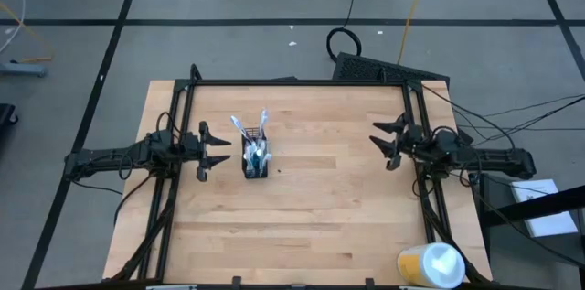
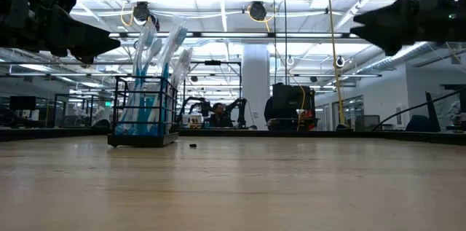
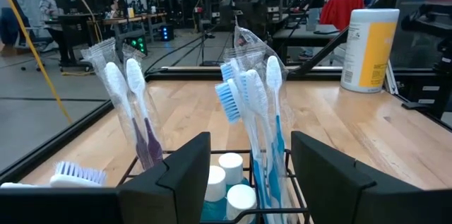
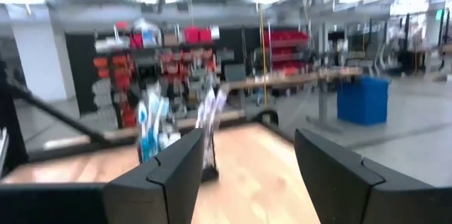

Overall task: Pick & Place toothbrushing station
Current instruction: Return to Home Position

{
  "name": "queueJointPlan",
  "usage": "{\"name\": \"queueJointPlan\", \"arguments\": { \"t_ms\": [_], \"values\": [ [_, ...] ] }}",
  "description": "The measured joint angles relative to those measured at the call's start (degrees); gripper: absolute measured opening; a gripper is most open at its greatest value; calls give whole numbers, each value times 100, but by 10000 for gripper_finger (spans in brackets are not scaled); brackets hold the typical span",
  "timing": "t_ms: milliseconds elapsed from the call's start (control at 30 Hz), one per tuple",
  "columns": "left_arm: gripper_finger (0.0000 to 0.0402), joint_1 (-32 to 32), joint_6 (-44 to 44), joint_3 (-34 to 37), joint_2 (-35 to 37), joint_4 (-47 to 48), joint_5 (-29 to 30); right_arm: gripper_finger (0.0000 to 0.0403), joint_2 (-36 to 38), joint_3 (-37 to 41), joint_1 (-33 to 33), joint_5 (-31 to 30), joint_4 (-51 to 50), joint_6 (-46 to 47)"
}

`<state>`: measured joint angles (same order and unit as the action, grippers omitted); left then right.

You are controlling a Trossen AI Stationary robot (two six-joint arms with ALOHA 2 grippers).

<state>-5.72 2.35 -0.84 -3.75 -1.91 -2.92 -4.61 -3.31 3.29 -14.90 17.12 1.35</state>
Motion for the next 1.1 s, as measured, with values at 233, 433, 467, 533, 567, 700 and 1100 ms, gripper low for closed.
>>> {"name": "queueJointPlan", "arguments": {
  "t_ms": [233, 433, 467, 533, 567, 700, 1100],
  "values": [
    [202, 0, 0, -2, 0, 0, 0, 212, 135, 4, 0, 25, -964, 422],
    [202, 0, -1, -4, 0, -2, 2, 212, 135, 7, -2, 751, -1061, 488],
    [203, 0, -2, -6, 0, -2, 2, 212, 135, 7, -2, 767, -1104, 489],
    [202, 0, -1, -7, 0, -2, 2, 212, 135, 9, -2, 757, -1251, 487],
    [203, 0, -1, -7, 0, -2, 2, 212, 132, 9, -2, 754, -1285, 489],
    [203, 0, -1, -7, 1, -2, 2, 212, 131, 11, -2, 764, -1369, 505],
    [203, 0, -1, -7, 0, -4, 2, 212, 135, 11, -2, 750, -1171, 968]
  ]
}}
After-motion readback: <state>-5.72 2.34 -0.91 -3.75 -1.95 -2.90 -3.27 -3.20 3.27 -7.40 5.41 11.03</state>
